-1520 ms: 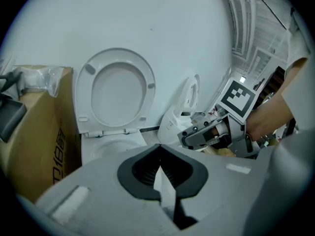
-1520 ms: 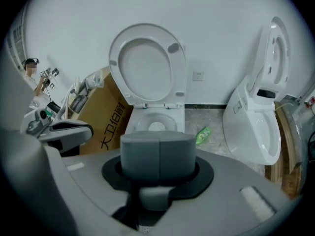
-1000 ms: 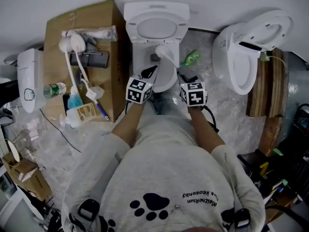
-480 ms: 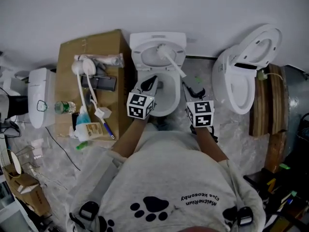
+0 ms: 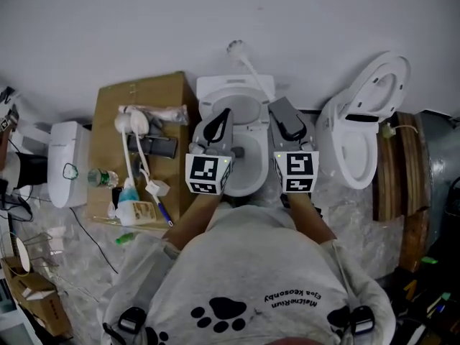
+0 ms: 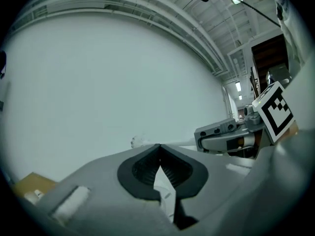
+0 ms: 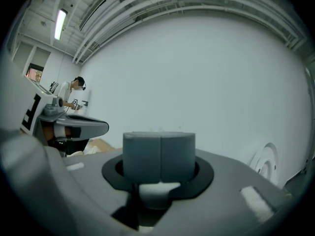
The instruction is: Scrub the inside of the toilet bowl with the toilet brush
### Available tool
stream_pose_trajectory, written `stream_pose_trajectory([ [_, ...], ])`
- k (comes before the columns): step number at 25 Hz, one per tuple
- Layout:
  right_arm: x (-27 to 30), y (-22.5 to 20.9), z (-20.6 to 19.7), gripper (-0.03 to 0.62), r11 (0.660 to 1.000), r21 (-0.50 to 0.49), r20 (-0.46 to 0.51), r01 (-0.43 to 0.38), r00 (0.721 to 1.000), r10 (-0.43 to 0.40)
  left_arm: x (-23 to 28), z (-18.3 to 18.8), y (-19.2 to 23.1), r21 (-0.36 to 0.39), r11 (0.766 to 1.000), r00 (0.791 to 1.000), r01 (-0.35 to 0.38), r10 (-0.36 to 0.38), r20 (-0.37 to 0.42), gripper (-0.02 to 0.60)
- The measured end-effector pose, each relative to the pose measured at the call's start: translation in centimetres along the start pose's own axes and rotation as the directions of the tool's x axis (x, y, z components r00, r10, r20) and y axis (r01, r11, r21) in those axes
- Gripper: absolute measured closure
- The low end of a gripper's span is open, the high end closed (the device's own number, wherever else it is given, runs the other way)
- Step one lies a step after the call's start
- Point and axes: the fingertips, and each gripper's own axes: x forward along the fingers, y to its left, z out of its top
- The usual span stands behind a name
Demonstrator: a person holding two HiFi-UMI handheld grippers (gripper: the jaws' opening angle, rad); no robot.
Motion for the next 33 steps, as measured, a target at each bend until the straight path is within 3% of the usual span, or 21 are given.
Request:
stream_pose_trajectory([
  [3, 0.1, -0.3, 2.9, 0.441, 1.0, -0.016, 0.069, 0.011, 0.998, -0.01, -0.1, 2.6, 0.3, 0.036, 0.999, 0.999, -0.01, 0.009, 0.043, 0.583],
  [8, 0.0, 0.1, 5.4, 0.439, 0.998, -0.061, 0.13, 0.009, 0.992, -0.001, -0.2, 4.4, 0.7, 0.033, 0.999, 0.998, -0.029, 0.027, 0.064, 0.583],
  [33, 0.1, -0.6, 3.9, 0.439, 0.998, -0.059, 0.104, -0.034, 0.994, 0.04, 0.5, 3.6, -1.4, 0.053, 0.999, 0.999, -0.008, 0.005, 0.046, 0.583],
])
